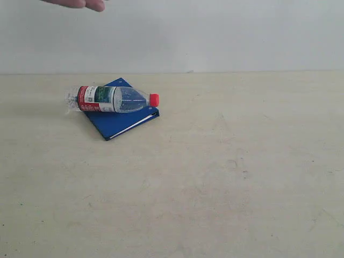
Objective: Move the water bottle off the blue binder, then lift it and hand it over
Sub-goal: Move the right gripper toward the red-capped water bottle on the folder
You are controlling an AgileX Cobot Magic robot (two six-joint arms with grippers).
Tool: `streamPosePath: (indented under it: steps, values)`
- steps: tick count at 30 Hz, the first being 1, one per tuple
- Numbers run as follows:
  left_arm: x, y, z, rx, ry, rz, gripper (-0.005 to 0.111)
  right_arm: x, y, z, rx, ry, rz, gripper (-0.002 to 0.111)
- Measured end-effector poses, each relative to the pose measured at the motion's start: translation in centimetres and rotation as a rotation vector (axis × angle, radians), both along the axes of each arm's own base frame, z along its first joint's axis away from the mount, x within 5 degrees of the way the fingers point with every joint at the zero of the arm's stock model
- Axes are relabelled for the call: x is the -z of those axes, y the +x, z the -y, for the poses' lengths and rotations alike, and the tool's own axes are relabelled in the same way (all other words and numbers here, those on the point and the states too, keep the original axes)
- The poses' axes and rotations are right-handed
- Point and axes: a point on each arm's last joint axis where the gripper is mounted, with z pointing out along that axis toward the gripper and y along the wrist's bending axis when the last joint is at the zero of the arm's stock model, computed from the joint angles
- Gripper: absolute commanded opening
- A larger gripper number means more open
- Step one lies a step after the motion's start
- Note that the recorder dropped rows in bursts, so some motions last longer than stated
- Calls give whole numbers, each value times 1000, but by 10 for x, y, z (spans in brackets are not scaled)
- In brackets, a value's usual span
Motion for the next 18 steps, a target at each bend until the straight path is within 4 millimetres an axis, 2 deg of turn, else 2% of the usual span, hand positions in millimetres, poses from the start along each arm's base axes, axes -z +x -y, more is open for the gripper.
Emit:
streamPosePath:
  steps: [4, 8, 10, 13, 15, 17, 18]
  values:
    - [0, 0, 0, 0, 0, 0, 4, -13, -1, 2, 22, 65, 148, 0]
    - [0, 0, 0, 0, 0, 0, 4, -34, -6, 6, 62, 68, 392, 0]
    - [0, 0, 0, 0, 0, 0, 4, -42, -9, 6, 63, 38, 461, 0]
    - [0, 0, 0, 0, 0, 0, 4, -64, -13, -2, 4, -97, 472, 0]
    - [0, 0, 0, 0, 0, 0, 4, -80, -11, -12, -97, -174, 485, 0]
    - [0, 0, 0, 0, 0, 0, 4, -97, 9, -34, -372, -254, 426, 0]
    - [0, 0, 0, 0, 0, 0, 4, -104, 30, -53, -630, -340, 352, 0]
